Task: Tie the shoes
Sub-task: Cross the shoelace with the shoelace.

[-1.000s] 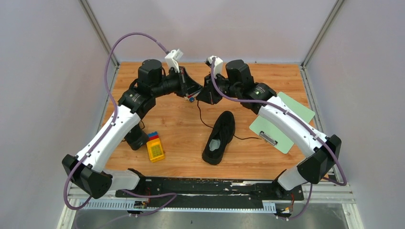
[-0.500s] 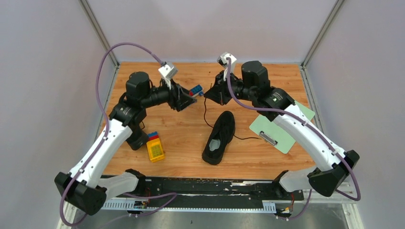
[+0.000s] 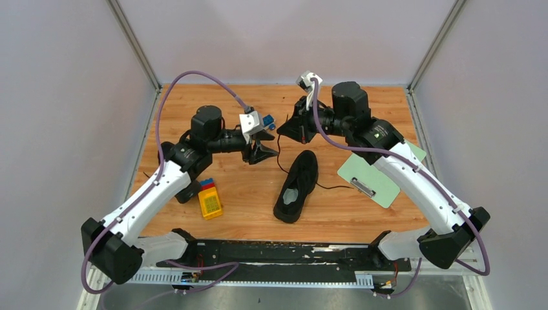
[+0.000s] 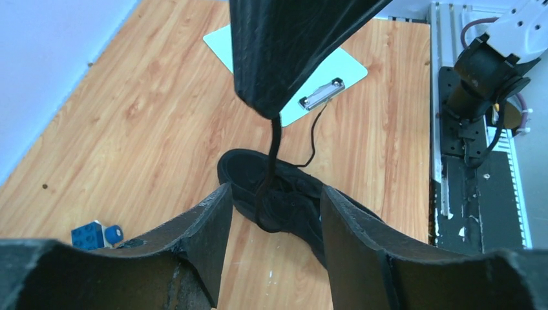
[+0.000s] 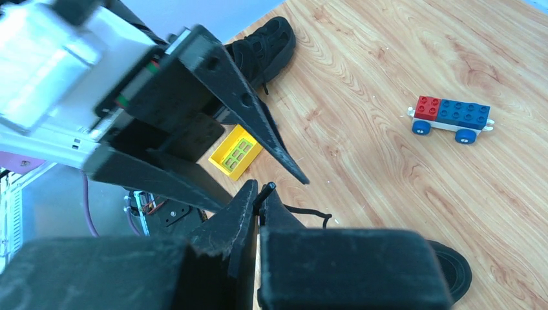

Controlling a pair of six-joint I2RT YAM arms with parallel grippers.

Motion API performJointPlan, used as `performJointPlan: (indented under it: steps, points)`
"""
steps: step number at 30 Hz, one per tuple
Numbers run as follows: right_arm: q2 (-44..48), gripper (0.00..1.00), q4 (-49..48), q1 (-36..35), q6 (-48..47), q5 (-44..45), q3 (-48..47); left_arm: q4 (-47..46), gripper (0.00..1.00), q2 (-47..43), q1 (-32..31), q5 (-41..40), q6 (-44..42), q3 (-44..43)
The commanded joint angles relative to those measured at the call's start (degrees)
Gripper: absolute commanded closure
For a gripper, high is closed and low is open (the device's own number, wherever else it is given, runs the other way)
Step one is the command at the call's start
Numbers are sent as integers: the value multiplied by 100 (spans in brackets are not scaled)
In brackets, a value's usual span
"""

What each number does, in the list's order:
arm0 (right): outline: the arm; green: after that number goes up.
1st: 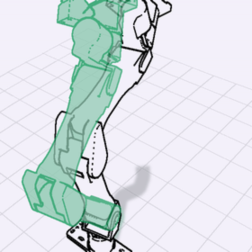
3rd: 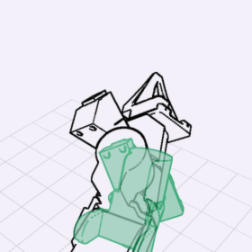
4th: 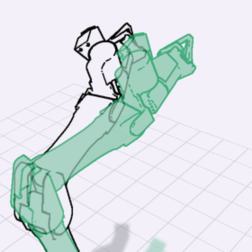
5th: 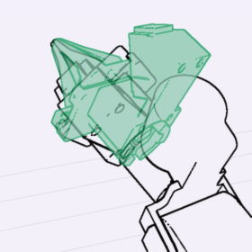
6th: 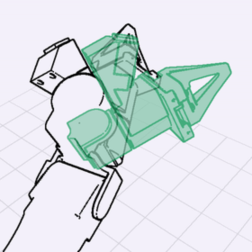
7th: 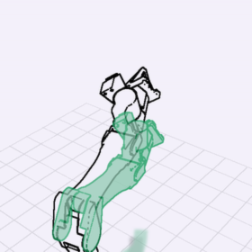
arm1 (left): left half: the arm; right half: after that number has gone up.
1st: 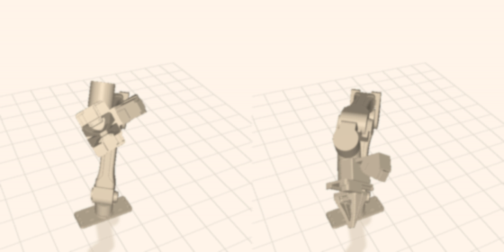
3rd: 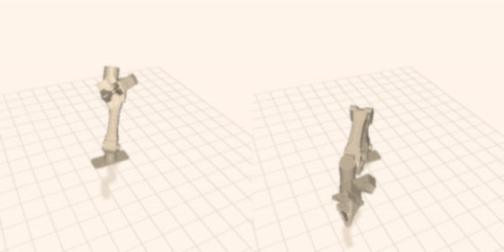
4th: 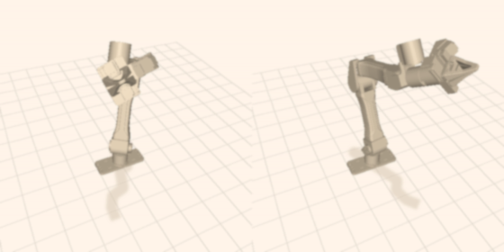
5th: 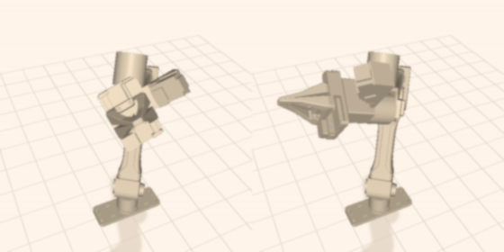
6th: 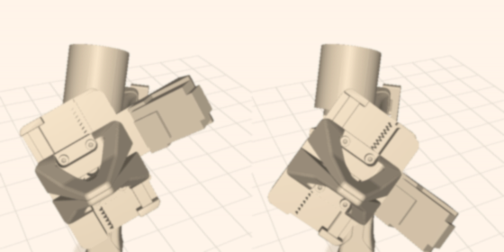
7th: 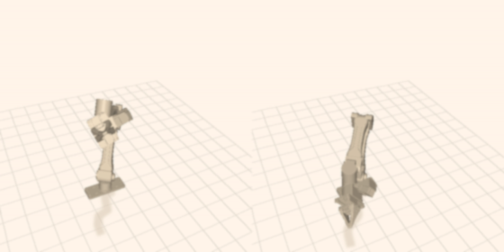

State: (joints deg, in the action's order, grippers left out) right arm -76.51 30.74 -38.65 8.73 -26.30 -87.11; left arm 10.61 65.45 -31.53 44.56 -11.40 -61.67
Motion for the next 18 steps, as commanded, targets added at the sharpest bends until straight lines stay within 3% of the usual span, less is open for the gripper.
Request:
performJointPlan:
  steps: [1, 13, 18]
  points:
    - [46, 100, -24, 55, 69, -152, -252, -357, 43, 211, -46, 93, -256, -290]
    - [-10, 100, -50, 134, 123, -208, -230, -775, 60, 510, -55, 303, 48, -272]
    - [-31, 100, -61, 161, 140, -192, -251, -720, 83, 721, -59, 386, -6, -438]
